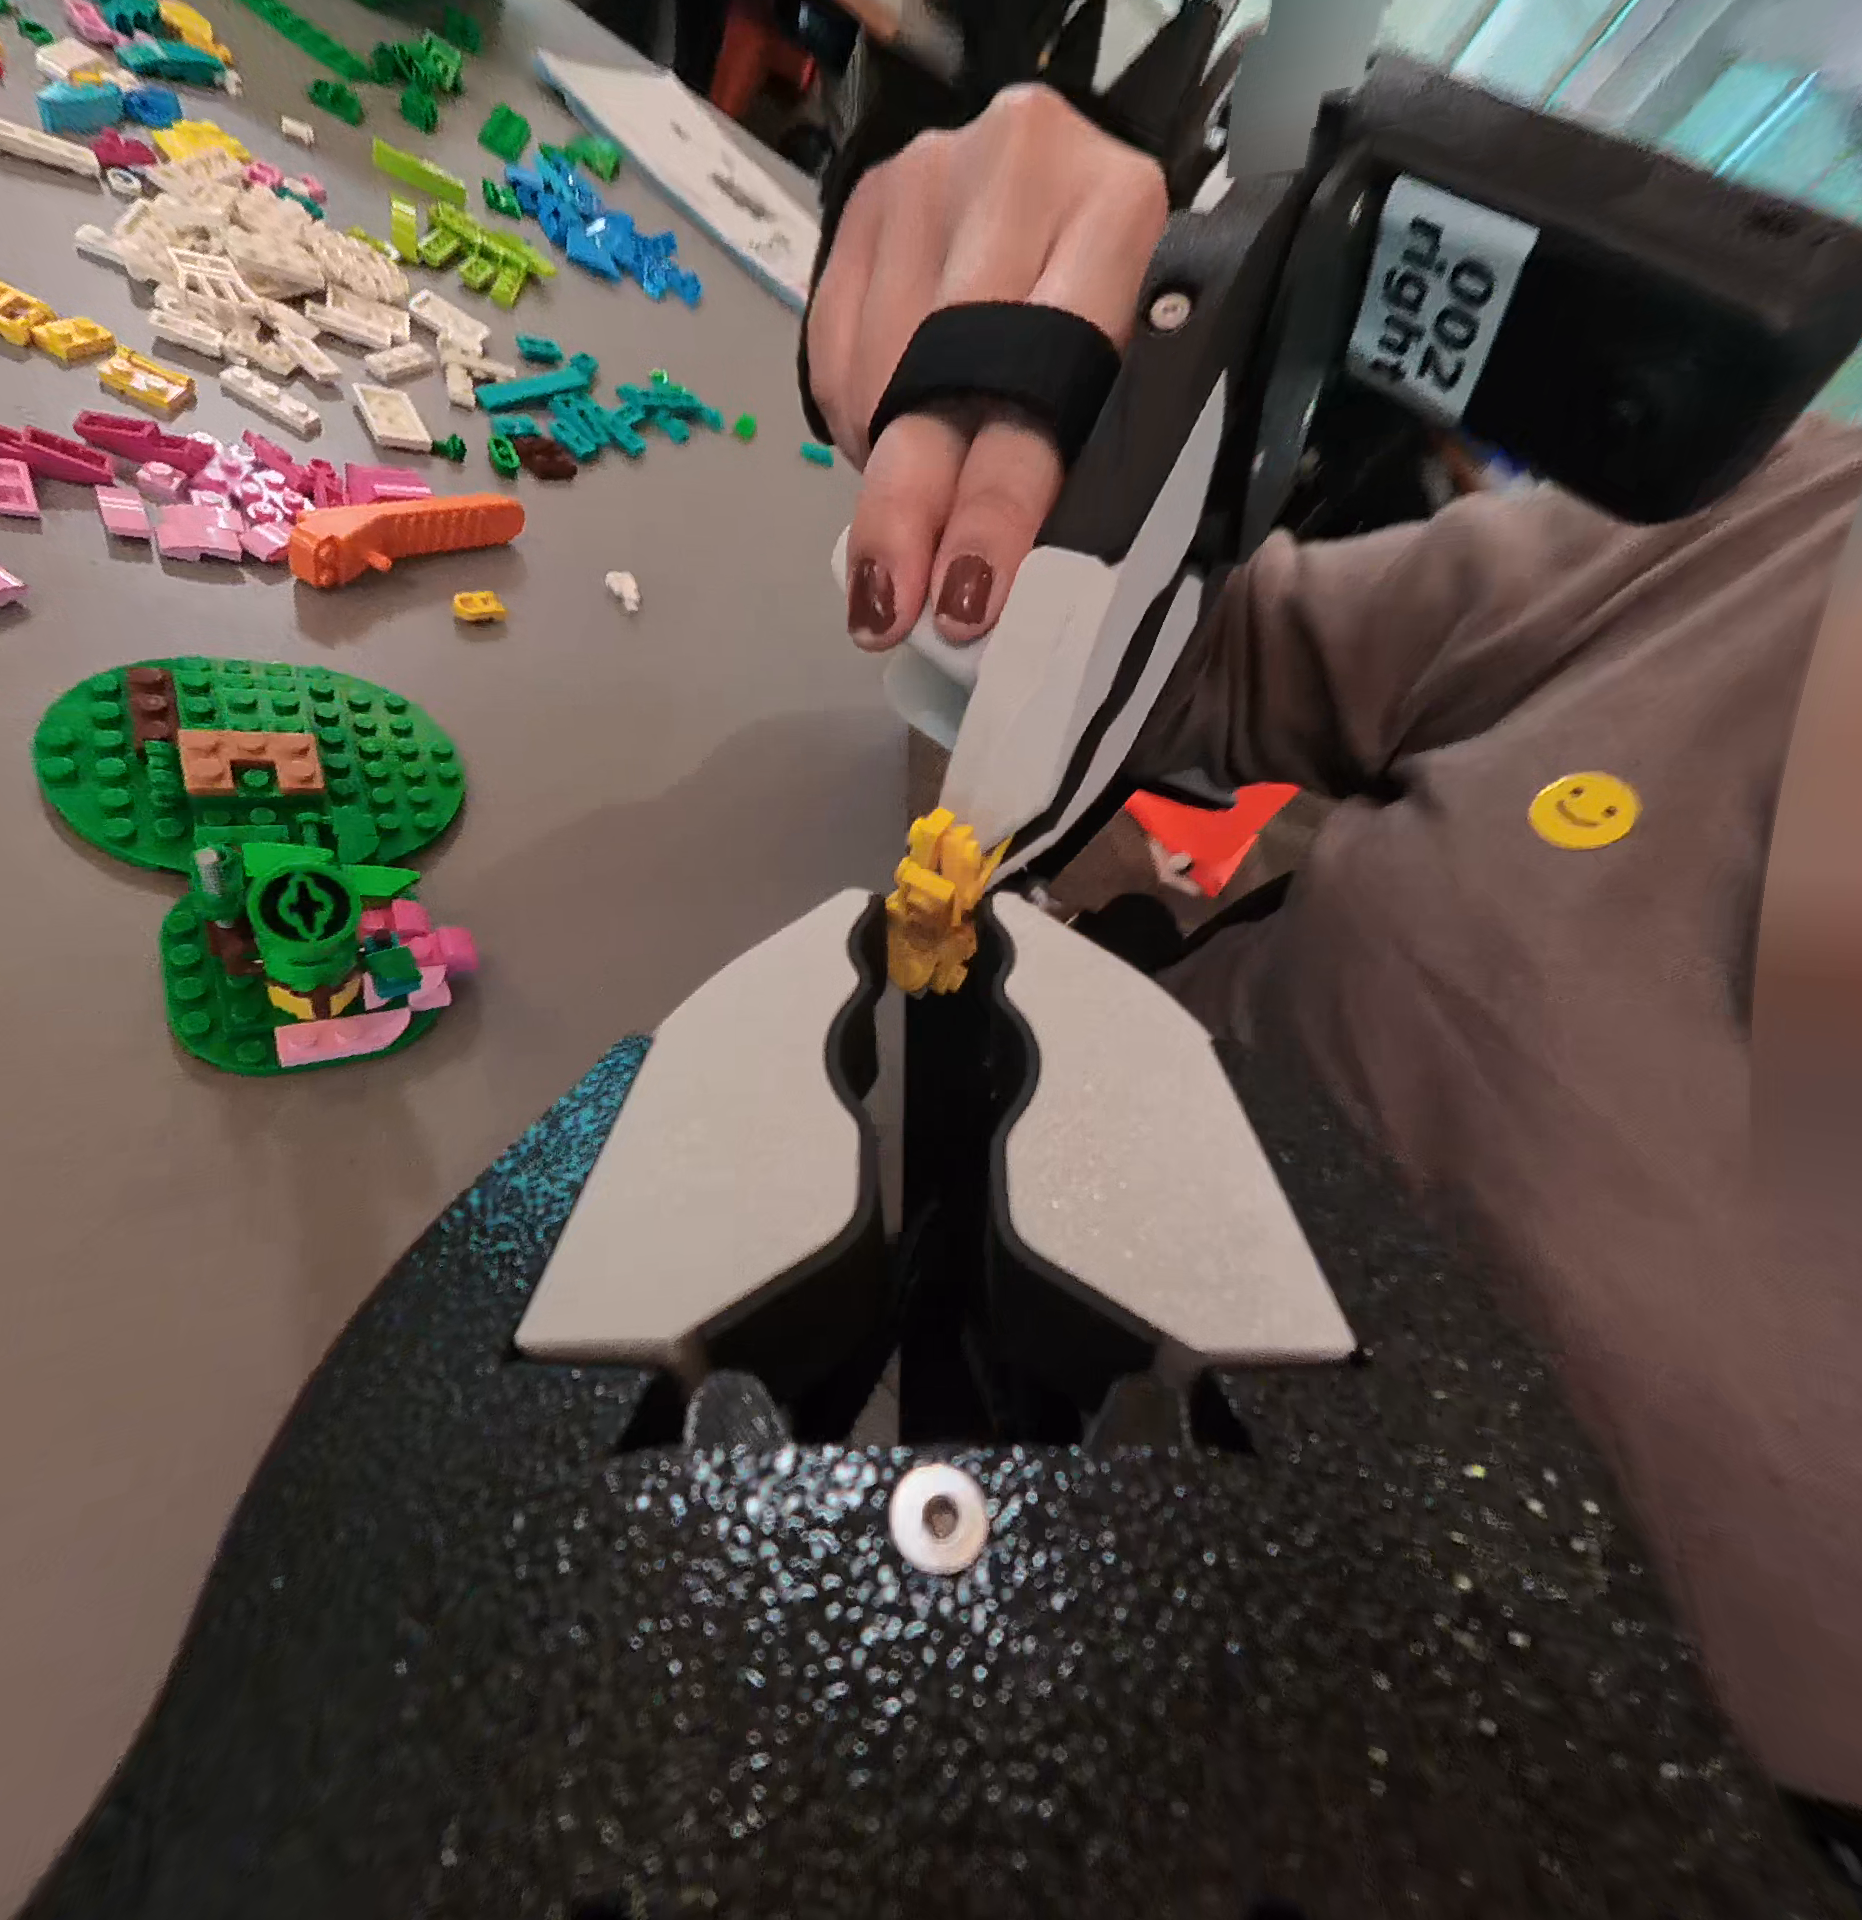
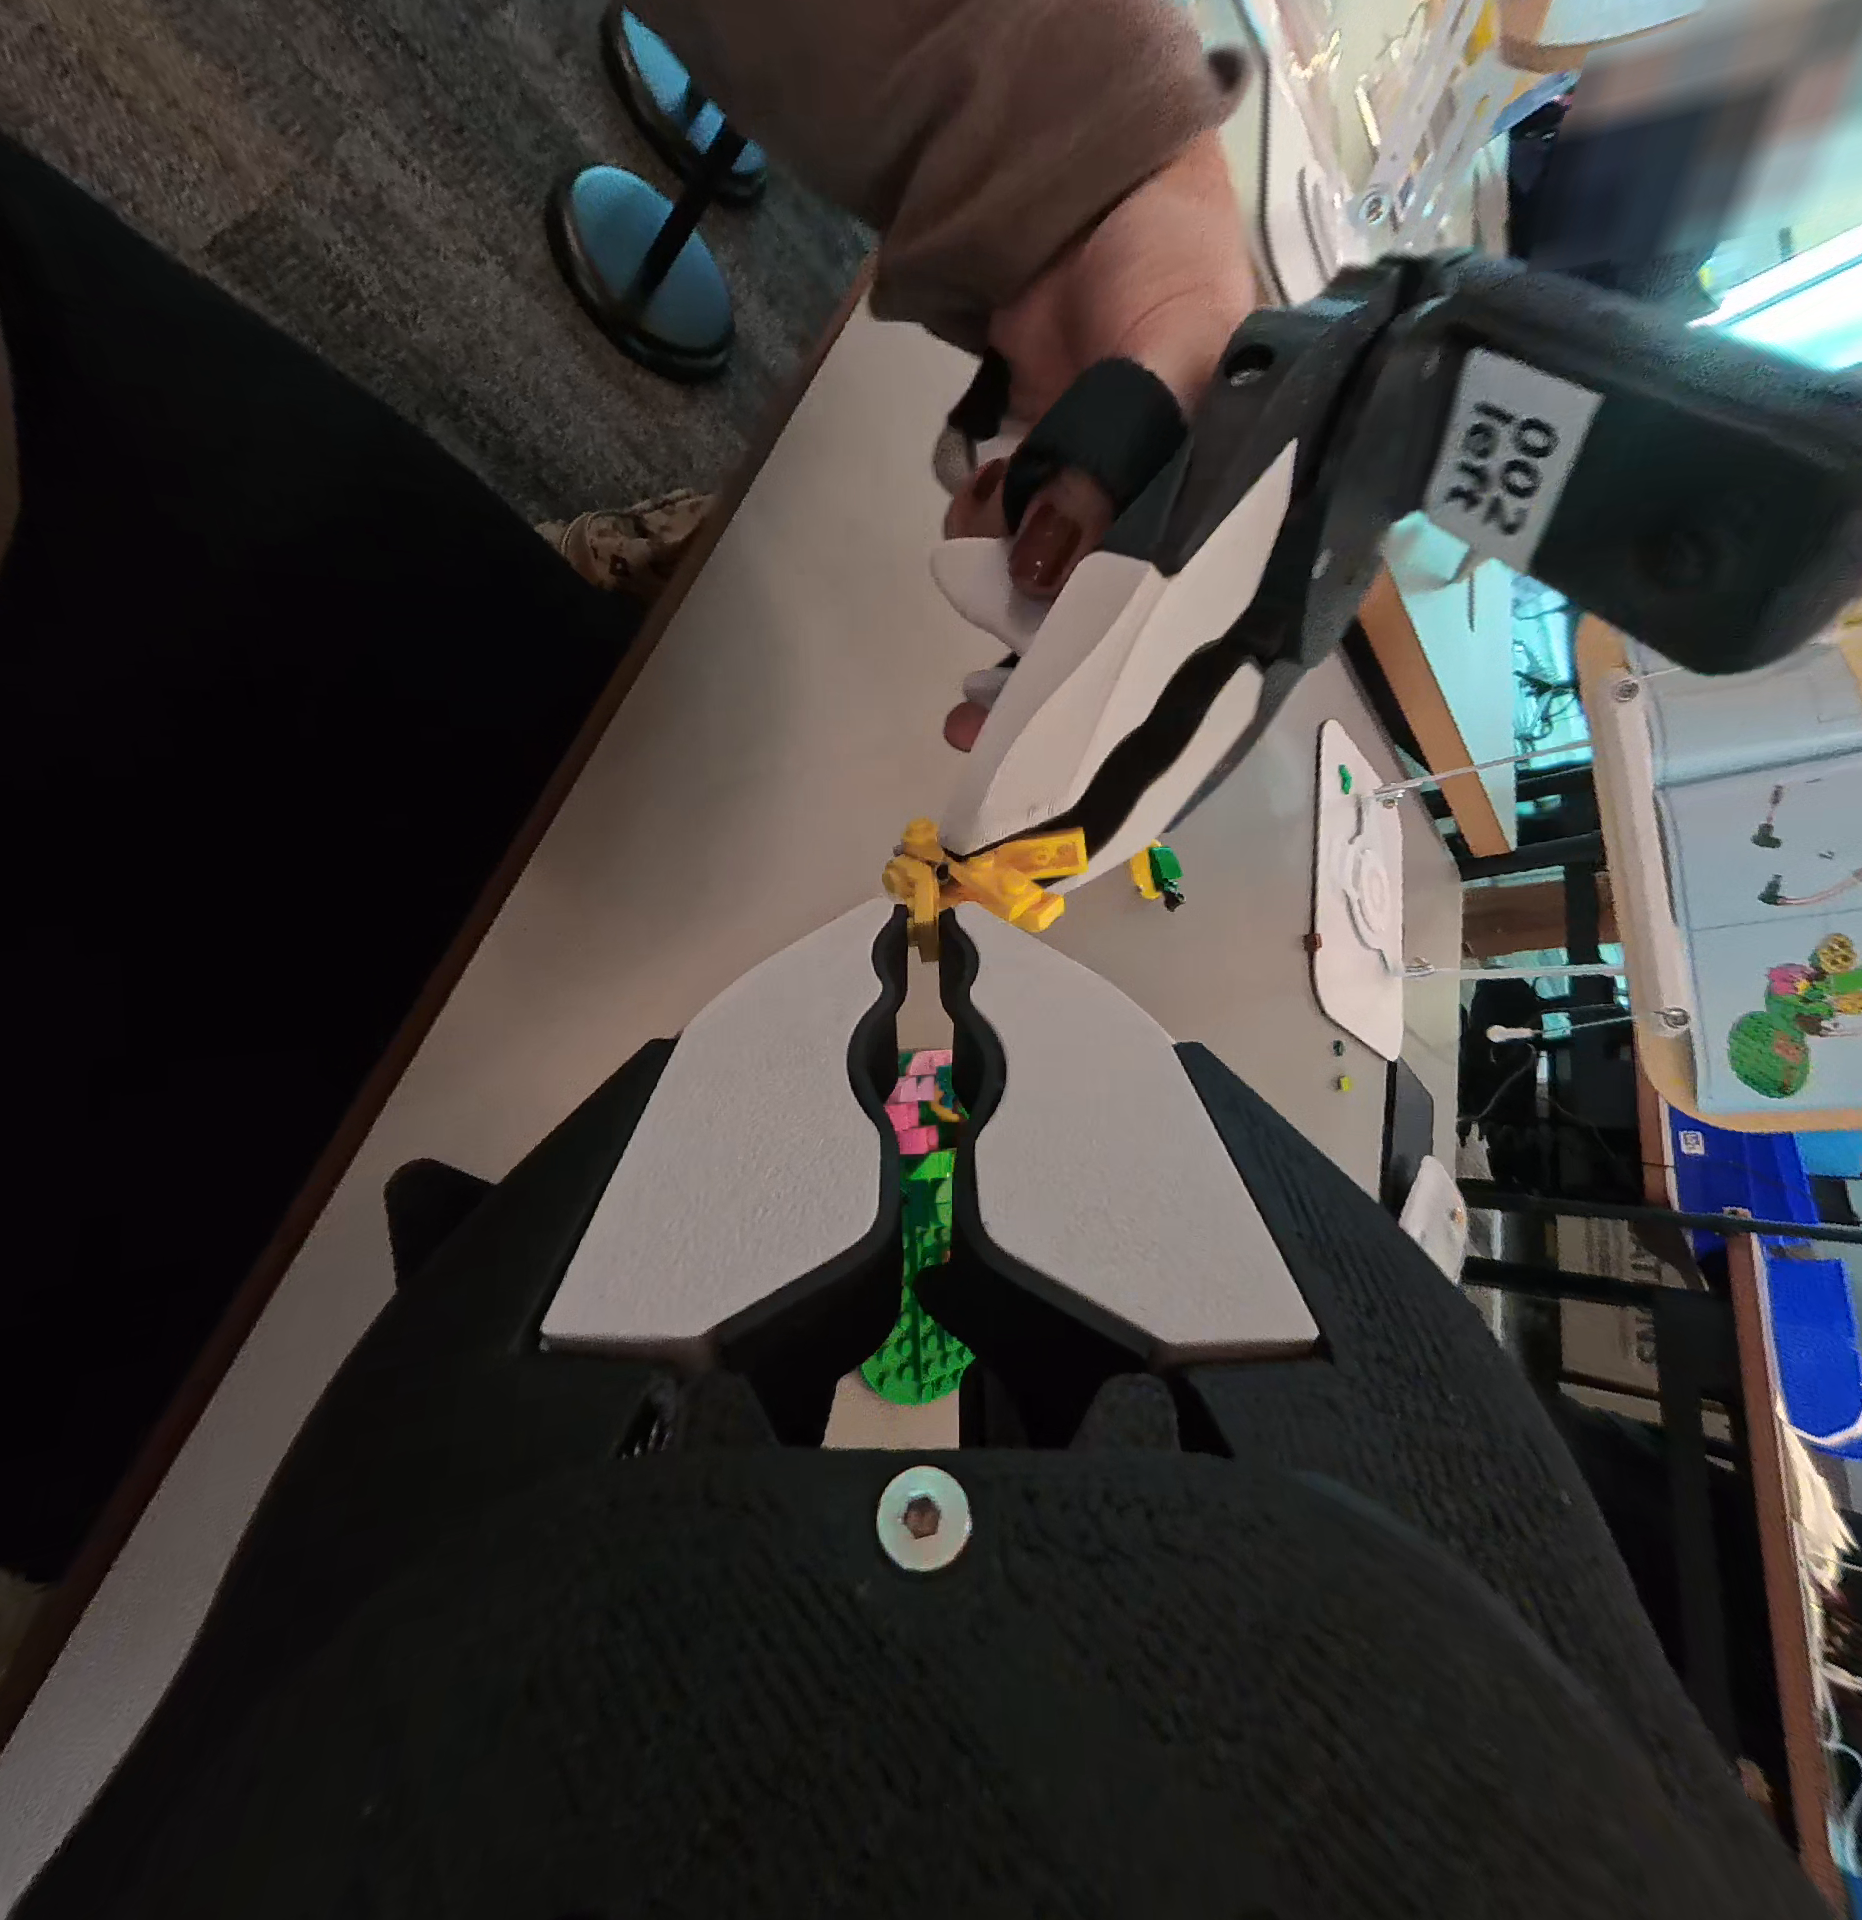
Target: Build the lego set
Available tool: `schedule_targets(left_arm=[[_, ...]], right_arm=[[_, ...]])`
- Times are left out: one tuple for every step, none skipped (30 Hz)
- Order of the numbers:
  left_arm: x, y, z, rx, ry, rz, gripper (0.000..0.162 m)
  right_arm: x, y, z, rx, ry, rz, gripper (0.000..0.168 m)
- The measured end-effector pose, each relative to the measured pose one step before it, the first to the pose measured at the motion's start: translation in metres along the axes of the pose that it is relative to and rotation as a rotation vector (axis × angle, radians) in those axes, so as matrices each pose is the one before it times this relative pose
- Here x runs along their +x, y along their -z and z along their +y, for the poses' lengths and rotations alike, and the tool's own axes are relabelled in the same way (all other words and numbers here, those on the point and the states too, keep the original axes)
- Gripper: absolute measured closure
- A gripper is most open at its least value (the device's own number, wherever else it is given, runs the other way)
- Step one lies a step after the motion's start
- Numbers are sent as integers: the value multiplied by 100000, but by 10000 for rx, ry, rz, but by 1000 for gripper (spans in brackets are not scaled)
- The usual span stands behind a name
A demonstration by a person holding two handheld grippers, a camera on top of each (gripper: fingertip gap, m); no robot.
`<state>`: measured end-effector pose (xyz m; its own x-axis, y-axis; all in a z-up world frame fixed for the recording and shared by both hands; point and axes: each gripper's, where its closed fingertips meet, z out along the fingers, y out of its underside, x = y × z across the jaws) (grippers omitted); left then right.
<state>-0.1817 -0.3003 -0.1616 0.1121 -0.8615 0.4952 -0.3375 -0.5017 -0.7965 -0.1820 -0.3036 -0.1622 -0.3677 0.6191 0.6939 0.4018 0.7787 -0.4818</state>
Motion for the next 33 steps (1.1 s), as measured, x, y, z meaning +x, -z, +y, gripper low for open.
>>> schedule_targets(left_arm=[[-57, -106, 155, -330, -239, -192, 146], [-122, -103, 142, -310, -224, -211, 146], [-198, -68, 17, -193, -207, -245, 145], [-205, -35, -128, -60, -150, -233, 145], [-207, 28, -210, 22, -122, -227, 141], [-103, 121, -208, 67, -175, -187, 126], [-182, 228, -86, 55, -167, -245, 116], [-439, 277, -40, 97, -167, -410, 110], [-681, 326, 56, 112, -224, -548, 108], [-955, 292, 215, 89, -299, -664, 109], [-1150, 234, 234, 155, -245, -736, 111], [-981, 87, 249, 199, -120, -545, 113], [-564, -79, 322, 155, -44, -223, 115], [-444, -194, 368, 110, 52, -136, 117], [-472, -300, 440, 1, 70, -188, 117], [-448, -403, 458, -88, -43, -219, 117], [-354, -432, 395, -100, -175, -207, 116], [-279, -443, 271, -74, -203, -169, 114], [-178, -421, 148, -43, -147, -87, 113], [-77, -415, 116, -54, -64, 36, 111], [-88, -407, 153, -92, -1, 91, 109], [-177, -414, 176, -116, 37, 89, 107], [-157, -421, 228, -164, 28, 141, 102], [-195, -406, 270, -192, 6, 148, 98], [-193, -392, 201, -157, 3, 156, 96], [-108, -370, 178, -126, 12, 205, 94], [-32, -353, 176, -139, 34, 255, 92], [50, -337, 178, -142, -7, 302, 90], [-39, -327, 172, -128, -45, 204, 90], [-225, -299, 167, -129, -89, 54, 90], [-214, -300, 210, -167, -133, 33, 89], [-202, -274, 281, -222, -155, 6, 89], [-143, -241, 267, -223, -160, 9, 89]], right_arm=[[-204, -125, 59, -122, 36, -97, 165], [-149, -128, 82, -122, 12, -80, 165], [-43, -89, 164, -119, 4, -15, 165], [98, -32, 137, -53, -19, 62, 165], [153, 41, 104, 26, -86, 65, 165], [232, 113, 163, 38, -188, 79, 166], [455, 178, 347, -18, -222, 198, 166], [598, 222, 593, -106, -249, 266, 166], [662, 213, 724, -111, -292, 288, 166], [848, 149, 776, -73, -391, 382, 166], [821, 34, 854, -81, -424, 307, 165], [694, -98, 887, -82, -341, 203, 166], [728, -212, 808, -48, -246, 255, 165], [550, -292, 720, -18, -179, 167, 165], [272, -369, 606, -15, -143, 12, 165], [271, -409, 483, 0, -90, 70, 165], [265, -435, 412, 9, 18, 109, 165], [-1, -429, 386, -42, 98, -46, 165], [-55, -386, 283, -41, 158, -50, 165], [-23, -341, 143, -18, 259, -20, 165], [-11, -289, 117, -54, 319, -19, 165], [9, -240, 50, -58, 384, 0, 165], [-13, -205, 10, -80, 433, -15, 165], [-105, -177, 14, -118, 421, -98, 165], [-71, -189, 61, -138, 257, -107, 165], [10, -205, 128, -150, -3, -105, 165], [34, -196, 58, -49, -201, -101, 165], [-61, -165, -67, 77, -335, -181, 165], [-80, -160, -59, 100, -402, -204, 165], [-42, -142, 58, 41, -362, -182, 165], [-70, -120, 119, 16, -300, -203, 165], [1, -49, 65, 72, -288, -159, 165], [73, 1, 34, 101, -299, -108, 165]])
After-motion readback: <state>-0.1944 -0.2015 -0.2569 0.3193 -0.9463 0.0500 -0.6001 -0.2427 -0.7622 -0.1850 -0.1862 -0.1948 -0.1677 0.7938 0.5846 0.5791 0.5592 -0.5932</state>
